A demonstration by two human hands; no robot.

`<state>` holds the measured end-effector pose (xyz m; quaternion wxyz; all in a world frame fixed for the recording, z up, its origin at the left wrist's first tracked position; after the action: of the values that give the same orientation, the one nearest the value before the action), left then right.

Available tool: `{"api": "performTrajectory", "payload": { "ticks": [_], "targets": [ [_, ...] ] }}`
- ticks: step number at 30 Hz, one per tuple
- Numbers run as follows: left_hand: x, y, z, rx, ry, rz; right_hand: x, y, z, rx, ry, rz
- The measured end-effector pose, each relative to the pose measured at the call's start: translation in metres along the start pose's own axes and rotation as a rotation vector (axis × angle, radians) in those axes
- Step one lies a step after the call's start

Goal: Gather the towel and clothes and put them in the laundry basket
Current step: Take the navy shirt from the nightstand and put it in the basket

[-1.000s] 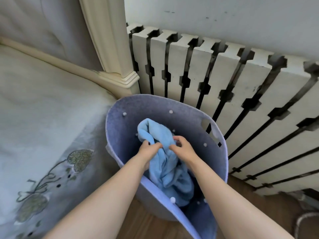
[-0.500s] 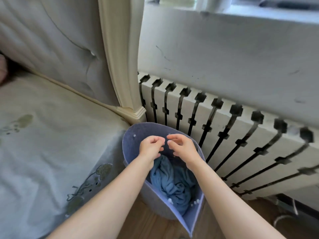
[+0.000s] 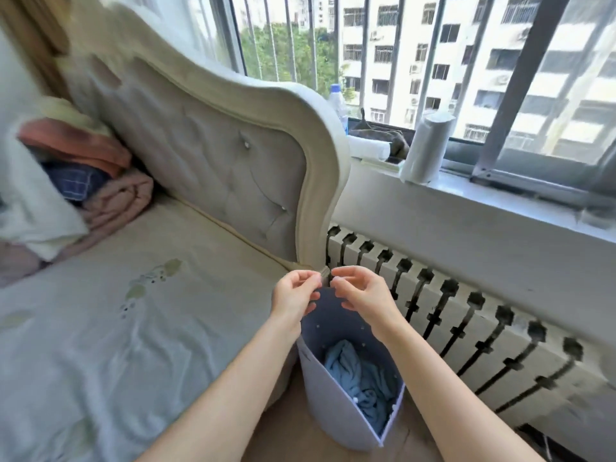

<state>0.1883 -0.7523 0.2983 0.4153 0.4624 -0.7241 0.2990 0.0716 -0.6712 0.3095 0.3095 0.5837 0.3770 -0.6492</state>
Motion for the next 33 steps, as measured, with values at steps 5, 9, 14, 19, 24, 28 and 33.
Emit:
{"api": "performTrajectory", "payload": {
  "ticks": [5,9,14,19,24,28,33],
  "targets": [
    [0.021,-0.036,-0.045,0.051,0.021,-0.036,-0.046,0.025,-0.026,-0.045,-0.032,0.024],
    [0.028,-0.064,-0.073,0.107,0.031,-0.087,-0.073,0.046,-0.041,-0.107,-0.051,0.042],
    [0.035,-0.097,-0.105,0.2,0.047,-0.15,-0.095,0.071,-0.056,-0.215,-0.096,0.037],
    [0.041,-0.125,-0.145,0.301,0.081,-0.19,-0.12,0.098,-0.079,-0.343,-0.146,0.062],
    [0.065,-0.166,-0.184,0.462,0.207,-0.18,-0.138,0.125,-0.103,-0.454,-0.181,0.058],
    [0.078,-0.205,-0.213,0.562,0.27,-0.209,-0.152,0.152,-0.122,-0.538,-0.203,0.054],
    [0.077,-0.239,-0.239,0.648,0.283,-0.269,-0.172,0.188,-0.138,-0.63,-0.248,0.073]
  ]
}}
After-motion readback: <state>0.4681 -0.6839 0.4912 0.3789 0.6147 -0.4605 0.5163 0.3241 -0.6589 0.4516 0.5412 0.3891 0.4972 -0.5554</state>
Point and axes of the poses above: each hand's wrist, its own z-axis towards the middle knuckle, its own y-axis out of the palm, x = y × z, the point moved 6 cm from there along z, towards the middle knuckle, and after that the axes turned 9 degrees about -y, right-handed, at the moved point
